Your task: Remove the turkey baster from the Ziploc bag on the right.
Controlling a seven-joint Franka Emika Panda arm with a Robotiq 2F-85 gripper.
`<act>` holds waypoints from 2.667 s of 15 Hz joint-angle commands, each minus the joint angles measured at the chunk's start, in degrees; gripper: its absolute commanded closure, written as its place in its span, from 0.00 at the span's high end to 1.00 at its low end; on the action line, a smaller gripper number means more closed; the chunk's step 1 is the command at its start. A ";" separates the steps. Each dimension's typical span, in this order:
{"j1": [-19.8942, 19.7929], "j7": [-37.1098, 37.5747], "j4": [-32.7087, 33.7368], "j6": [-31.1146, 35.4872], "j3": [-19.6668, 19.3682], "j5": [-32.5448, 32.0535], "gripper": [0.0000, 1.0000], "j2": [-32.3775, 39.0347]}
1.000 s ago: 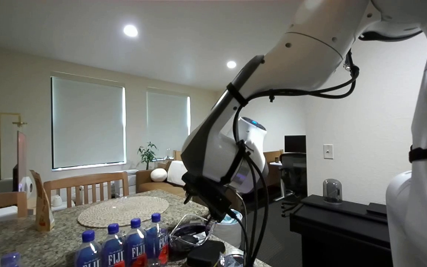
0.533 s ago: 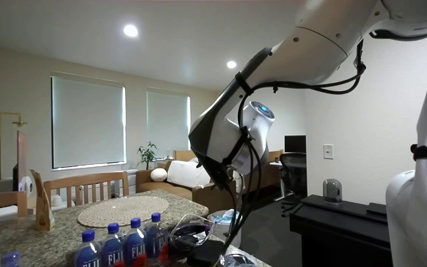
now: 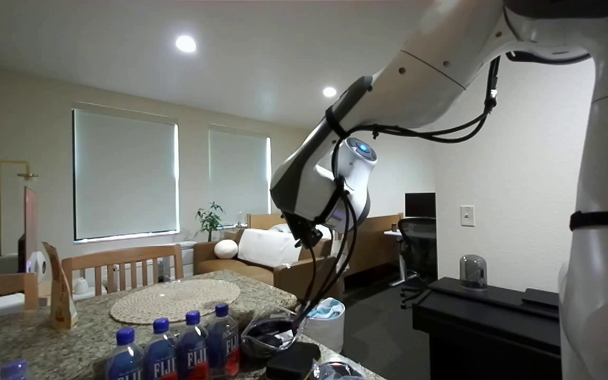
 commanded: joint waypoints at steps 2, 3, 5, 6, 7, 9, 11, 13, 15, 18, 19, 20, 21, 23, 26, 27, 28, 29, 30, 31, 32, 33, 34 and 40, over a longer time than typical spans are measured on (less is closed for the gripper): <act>5.22 10.48 0.16 -0.02 -0.74 -7.20 0.75 5.01; 6.10 12.87 0.31 0.00 -0.60 -8.75 0.72 6.10; 6.82 16.79 1.01 -0.01 -0.17 -11.26 0.80 8.64; 7.20 19.03 1.16 -0.02 -0.17 -12.38 0.94 10.26; 7.31 21.27 1.29 -0.01 -0.06 -13.43 0.96 11.80; 6.77 25.87 1.25 0.05 0.70 -15.86 1.00 14.96; 5.81 29.07 2.07 0.04 1.11 -17.70 1.00 17.93; 5.05 31.40 3.63 0.01 0.99 -19.35 1.00 20.99; 5.04 31.83 5.59 0.00 -0.36 -20.14 1.00 23.14; 1.87 27.09 7.75 -0.02 2.77 -15.76 1.00 23.34; 1.40 27.41 8.07 -0.03 3.57 -15.86 1.00 23.34; 1.09 27.39 8.42 -0.02 3.90 -15.76 1.00 23.74; 1.56 32.40 8.00 -0.02 2.94 -20.82 0.98 24.20; 1.07 33.48 7.62 0.00 4.13 -22.39 0.95 24.20; 1.16 35.01 6.48 0.01 5.37 -24.05 0.99 23.29; 1.65 35.14 6.16 0.00 5.05 -23.84 1.00 22.89; 0.33 31.42 6.10 -0.01 7.43 -19.39 1.00 22.24; 0.51 31.32 5.95 -0.02 7.43 -18.69 1.00 21.71; 0.58 31.29 5.68 -0.06 7.59 -17.97 1.00 21.05; 0.64 31.27 5.52 -0.04 7.70 -17.33 1.00 20.58; 0.71 31.31 5.32 -0.03 7.82 -16.77 1.00 20.04; 0.74 31.42 5.07 -0.04 7.95 -16.27 1.00 19.63; 0.78 31.58 4.69 -0.04 8.01 -15.63 1.00 19.16; 0.67 32.30 0.50 -0.06 7.58 -12.07 1.00 15.56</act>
